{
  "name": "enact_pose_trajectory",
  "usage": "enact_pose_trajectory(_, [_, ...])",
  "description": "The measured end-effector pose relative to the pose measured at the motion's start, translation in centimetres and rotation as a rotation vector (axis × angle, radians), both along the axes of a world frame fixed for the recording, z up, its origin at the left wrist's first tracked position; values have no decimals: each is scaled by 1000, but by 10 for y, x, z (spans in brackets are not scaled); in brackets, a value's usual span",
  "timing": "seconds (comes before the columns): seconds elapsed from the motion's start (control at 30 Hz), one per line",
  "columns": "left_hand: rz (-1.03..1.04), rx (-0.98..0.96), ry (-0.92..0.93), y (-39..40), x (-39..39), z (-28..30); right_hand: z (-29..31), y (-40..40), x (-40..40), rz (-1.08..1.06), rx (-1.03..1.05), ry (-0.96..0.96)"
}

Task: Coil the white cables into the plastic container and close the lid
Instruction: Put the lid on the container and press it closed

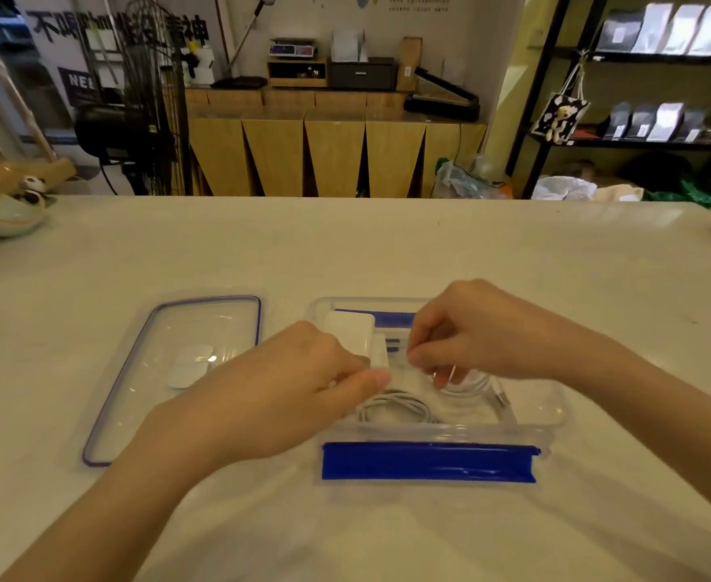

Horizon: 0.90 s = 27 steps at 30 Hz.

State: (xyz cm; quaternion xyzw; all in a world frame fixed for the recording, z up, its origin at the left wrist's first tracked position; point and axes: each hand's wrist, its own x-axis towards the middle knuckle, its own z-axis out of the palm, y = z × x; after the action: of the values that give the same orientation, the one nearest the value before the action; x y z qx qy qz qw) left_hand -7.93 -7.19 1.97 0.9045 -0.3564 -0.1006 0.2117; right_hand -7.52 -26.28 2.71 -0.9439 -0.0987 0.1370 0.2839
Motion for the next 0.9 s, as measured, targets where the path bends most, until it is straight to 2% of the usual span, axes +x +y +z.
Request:
enact_pose_trajectory(0.13, [126, -278, 4, 31, 3, 7, 22, 13, 24, 62, 117, -93])
enact_pose_trajectory(0.2, [263, -462, 31, 48, 7, 5, 27, 27, 41, 116, 161, -154])
enact_pose_trajectory(0.27, [434, -550, -13, 65, 13, -4, 27, 44, 61, 166, 176, -211])
enact_pose_trajectory(0.33, [587, -512, -96, 82, 20, -20, 20, 63, 83, 213, 133, -255])
enact_pose_trajectory(0.43, [775, -281, -161, 107, 30, -52, 4, 91, 114, 269, -8, -266])
enact_pose_trajectory(0.5, [872, -152, -201, 120, 33, -70, -8, 106, 130, 279, -113, -216])
enact_pose_trajectory(0.6, [994, -109, -216, 132, 32, -78, -22, 124, 146, 257, -233, -44])
enact_pose_trajectory(0.7, [1071, -89, -182, 143, 33, -79, -33, 137, 152, 201, -214, 68])
enact_pose_trajectory(0.9, [1070, -140, -197, 151, 39, -86, -36, 143, 157, 22, -14, 124])
